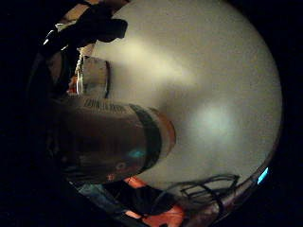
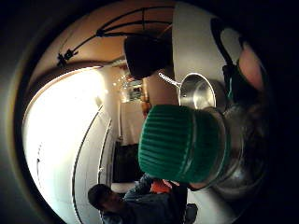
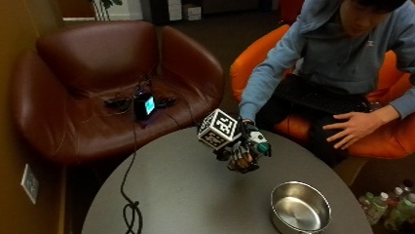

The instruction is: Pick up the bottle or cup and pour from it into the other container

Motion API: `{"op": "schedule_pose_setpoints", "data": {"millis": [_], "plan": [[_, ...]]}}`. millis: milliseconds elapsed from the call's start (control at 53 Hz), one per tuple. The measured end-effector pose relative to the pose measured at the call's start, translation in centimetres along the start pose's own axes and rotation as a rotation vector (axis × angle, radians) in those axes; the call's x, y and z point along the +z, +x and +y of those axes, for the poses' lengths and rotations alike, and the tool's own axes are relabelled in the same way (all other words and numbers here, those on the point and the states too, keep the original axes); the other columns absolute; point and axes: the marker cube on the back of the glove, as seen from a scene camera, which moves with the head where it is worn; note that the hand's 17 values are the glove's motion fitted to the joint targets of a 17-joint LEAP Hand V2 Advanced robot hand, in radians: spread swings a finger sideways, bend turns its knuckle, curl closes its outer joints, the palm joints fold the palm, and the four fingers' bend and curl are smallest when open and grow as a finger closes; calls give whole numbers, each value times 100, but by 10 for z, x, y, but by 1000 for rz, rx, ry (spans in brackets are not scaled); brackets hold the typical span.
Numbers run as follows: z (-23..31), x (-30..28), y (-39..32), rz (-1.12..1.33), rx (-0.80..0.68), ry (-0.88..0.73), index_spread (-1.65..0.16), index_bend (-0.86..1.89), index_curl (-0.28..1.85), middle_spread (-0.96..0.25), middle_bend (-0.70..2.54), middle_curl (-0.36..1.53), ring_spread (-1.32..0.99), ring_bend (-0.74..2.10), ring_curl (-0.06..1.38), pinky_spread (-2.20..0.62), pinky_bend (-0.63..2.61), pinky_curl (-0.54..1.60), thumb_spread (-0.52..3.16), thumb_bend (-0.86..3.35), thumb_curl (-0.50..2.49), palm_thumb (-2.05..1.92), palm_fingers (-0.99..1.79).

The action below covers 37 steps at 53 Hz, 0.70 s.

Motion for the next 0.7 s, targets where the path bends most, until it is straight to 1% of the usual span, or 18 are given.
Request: {"op": "schedule_pose_setpoints", "data": {"millis": [57,226,396,491,566,698], "plan": [[-4,-1,-19,89,22,-12,-23,15,38,-12,36,46,-20,42,43,-22,31,39,27,-4,66,98,117],[-16,4,-74,476,143,-65,-22,15,40,-12,37,48,-19,43,44,-21,31,39,26,-4,68,98,117],[-54,14,-131,969,242,-42,-21,15,40,-11,36,49,-19,44,45,-21,31,40,25,-4,70,98,117],[-73,29,-159,1175,292,-20,-21,15,41,-11,37,50,-19,44,46,-21,31,41,25,-4,70,97,117],[-75,49,-169,1398,335,-31,-21,15,41,-11,37,50,-19,43,46,-21,32,41,25,-4,71,97,117],[-76,84,-178,1804,365,-115,-21,15,41,-12,36,50,-20,43,46,-21,33,41,25,-4,71,96,118]]}}
